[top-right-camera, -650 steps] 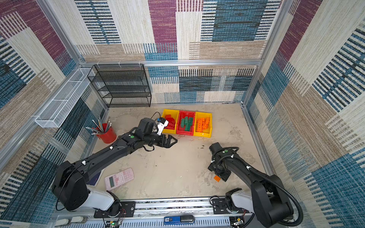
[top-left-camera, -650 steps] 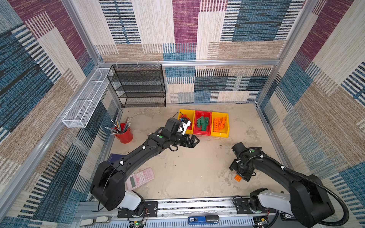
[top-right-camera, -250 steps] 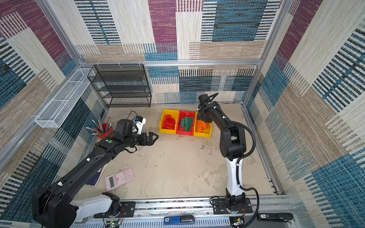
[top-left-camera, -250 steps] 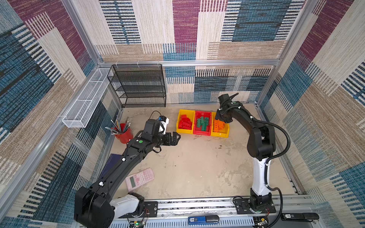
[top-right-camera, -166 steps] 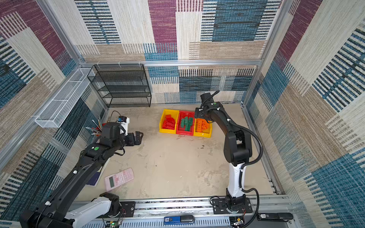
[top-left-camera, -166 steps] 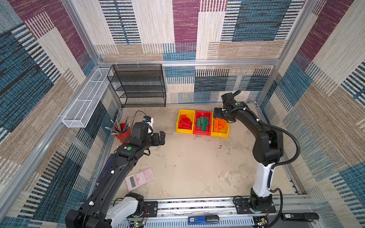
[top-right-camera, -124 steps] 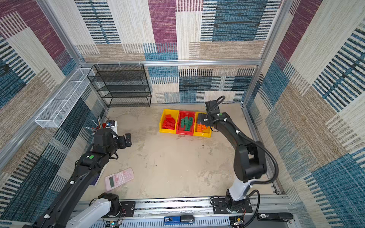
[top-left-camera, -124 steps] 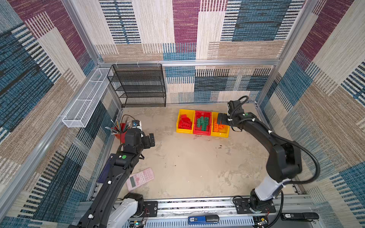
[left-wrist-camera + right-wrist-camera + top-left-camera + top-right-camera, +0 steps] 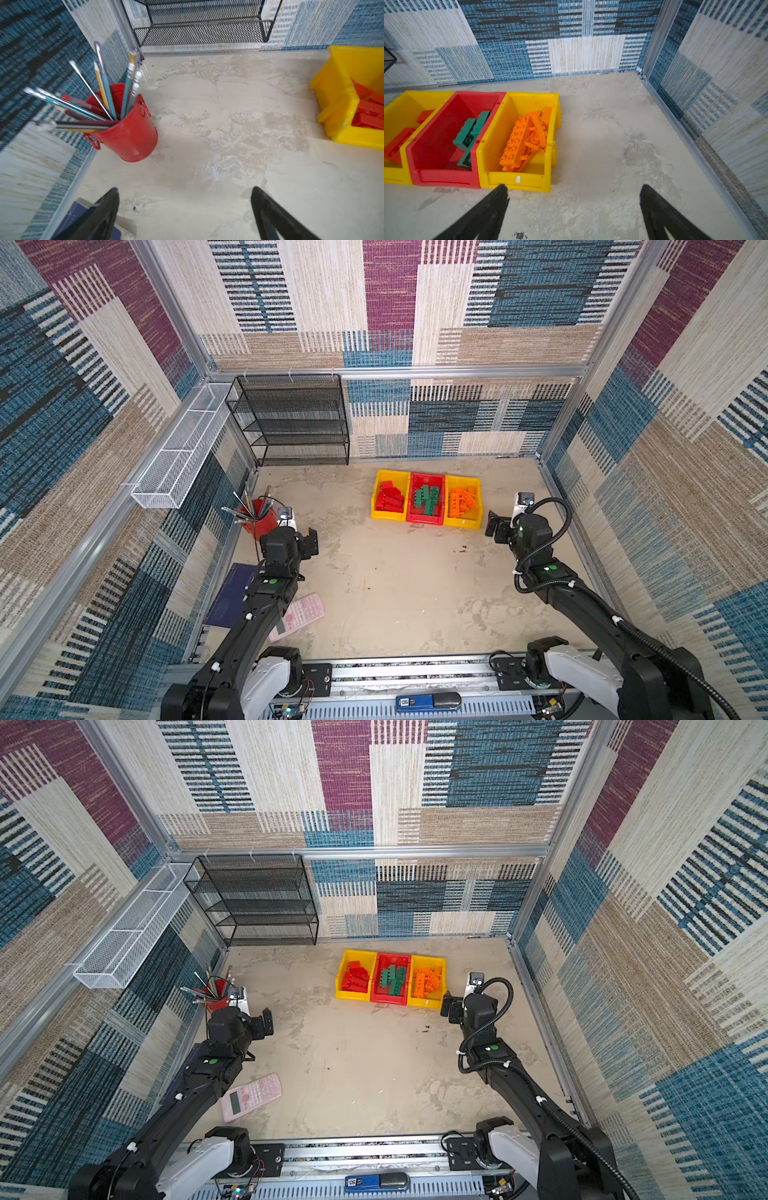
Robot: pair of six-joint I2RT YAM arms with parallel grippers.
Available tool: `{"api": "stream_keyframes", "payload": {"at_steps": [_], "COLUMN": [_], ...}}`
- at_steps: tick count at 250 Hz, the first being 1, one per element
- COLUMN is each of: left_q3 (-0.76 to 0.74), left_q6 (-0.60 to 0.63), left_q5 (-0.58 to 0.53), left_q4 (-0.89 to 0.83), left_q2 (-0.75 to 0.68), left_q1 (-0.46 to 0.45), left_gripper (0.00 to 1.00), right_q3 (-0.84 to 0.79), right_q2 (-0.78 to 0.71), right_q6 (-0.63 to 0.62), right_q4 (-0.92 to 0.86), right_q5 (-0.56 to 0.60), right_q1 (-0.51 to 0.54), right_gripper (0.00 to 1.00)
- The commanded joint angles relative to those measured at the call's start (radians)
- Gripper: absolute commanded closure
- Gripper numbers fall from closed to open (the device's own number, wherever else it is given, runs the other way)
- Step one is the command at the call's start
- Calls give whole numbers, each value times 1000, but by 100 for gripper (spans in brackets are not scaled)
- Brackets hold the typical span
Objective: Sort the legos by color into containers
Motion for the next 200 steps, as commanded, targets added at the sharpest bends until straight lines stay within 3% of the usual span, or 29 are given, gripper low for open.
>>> {"api": "stream_keyframes", "payload": {"at_steps": [1,62,79,106,140,157,187,200], "left_q3": [-48,-117,-123,-126,-124,-107,-101,-75], "left_q6": [-30,-52,-64,-52,-31,-12,5,5], "left_q5": [1,85,97,118,184,229,277,289], "left_q4": [227,471,555,674,772,773,817,742], "left_q2": [41,198,265,368,471,504,555,540], "left_q1": [21,111,121,124,130,130,130,130], "left_gripper": [1,1,1,1,1,2,2,2], "right_q3": [-71,-163,-198,-249,-257,-242,-306,-300], "right_q2": [-12,172,213,278,361,406,541,522], "right_q6": [-28,-80,-93,-74,-96,-82,-112,-103], "right_q4": [283,577,669,791,900,927,1182,1138], "right_q5": [71,-25,-24,-127,-176,-235,-339,-335], "right_q1": [-37,-98,-124,-184,-191,-202,-207,-213], "right_gripper": [0,0,0,0,0,0,0,0]}}
